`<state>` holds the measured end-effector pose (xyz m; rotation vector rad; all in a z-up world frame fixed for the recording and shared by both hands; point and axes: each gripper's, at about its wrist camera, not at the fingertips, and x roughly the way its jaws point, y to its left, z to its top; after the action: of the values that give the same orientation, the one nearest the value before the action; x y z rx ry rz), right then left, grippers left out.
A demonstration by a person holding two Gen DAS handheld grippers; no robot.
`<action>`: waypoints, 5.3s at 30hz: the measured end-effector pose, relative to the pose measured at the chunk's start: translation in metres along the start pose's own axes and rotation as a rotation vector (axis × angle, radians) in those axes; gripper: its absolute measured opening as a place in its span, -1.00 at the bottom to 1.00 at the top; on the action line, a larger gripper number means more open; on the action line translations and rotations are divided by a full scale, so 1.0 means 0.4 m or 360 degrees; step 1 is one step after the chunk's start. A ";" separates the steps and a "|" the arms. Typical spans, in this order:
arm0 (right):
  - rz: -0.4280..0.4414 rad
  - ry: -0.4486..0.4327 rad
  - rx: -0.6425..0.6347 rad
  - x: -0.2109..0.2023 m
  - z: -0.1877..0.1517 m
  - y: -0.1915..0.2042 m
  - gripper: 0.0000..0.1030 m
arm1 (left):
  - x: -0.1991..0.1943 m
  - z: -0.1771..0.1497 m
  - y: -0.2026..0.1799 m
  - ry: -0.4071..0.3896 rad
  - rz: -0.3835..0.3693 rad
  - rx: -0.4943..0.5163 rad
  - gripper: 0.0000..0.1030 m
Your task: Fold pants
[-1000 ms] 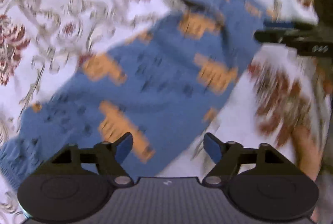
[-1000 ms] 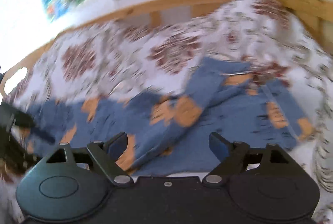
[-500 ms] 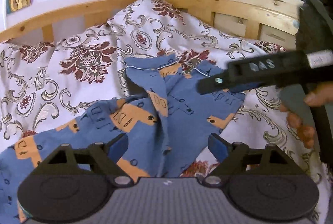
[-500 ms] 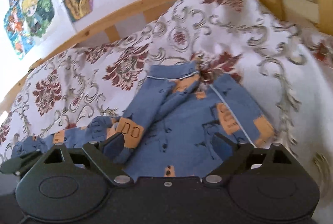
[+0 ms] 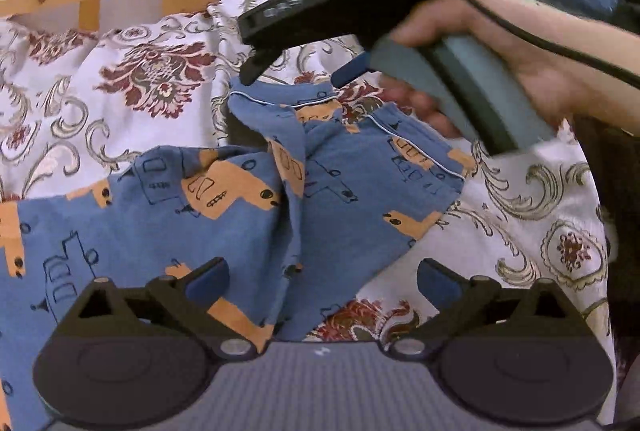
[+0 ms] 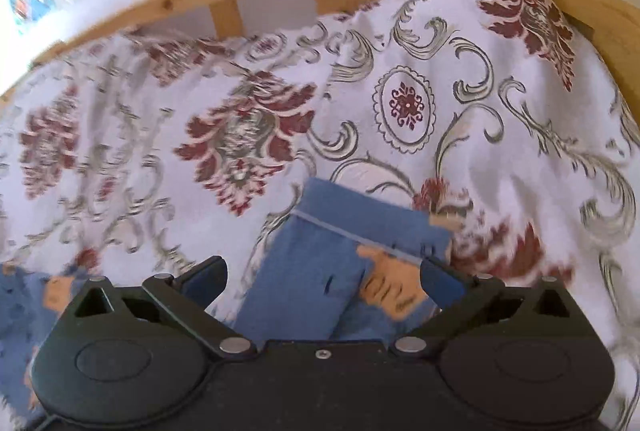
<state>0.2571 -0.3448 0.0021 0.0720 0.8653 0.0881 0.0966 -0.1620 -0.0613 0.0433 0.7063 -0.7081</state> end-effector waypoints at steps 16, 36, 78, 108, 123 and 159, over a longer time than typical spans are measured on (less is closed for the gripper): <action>-0.0453 0.0185 -0.0178 0.161 0.101 0.100 0.27 | -0.016 -0.006 -0.003 -0.0098 0.0171 -0.0152 1.00; -0.0093 -0.0281 0.0204 -0.095 0.034 -0.045 -0.89 | -0.010 -0.018 -0.026 -0.0049 0.0257 0.0065 -0.79; -0.0053 -0.0370 0.0691 -0.318 -0.437 -0.265 0.04 | -0.009 0.173 -0.042 0.0390 -0.0188 0.0339 0.60; -0.0205 -0.0527 0.0748 -0.325 -0.451 -0.287 -1.00 | 0.440 0.492 -0.214 0.0648 -0.0091 0.0338 -0.86; 0.0007 -0.0495 0.0827 -0.320 -0.459 -0.290 -0.31 | 0.362 0.504 -0.239 0.0569 0.0038 0.0590 -0.86; 0.0521 -0.0804 0.0954 -0.282 -0.396 -0.342 -0.88 | 0.083 0.516 -0.211 0.0338 -0.0153 0.0828 -0.86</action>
<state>0.0701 -0.4885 -0.0284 0.7676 0.3436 0.1083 0.1828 -0.3011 0.0937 0.5708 0.7135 -0.9753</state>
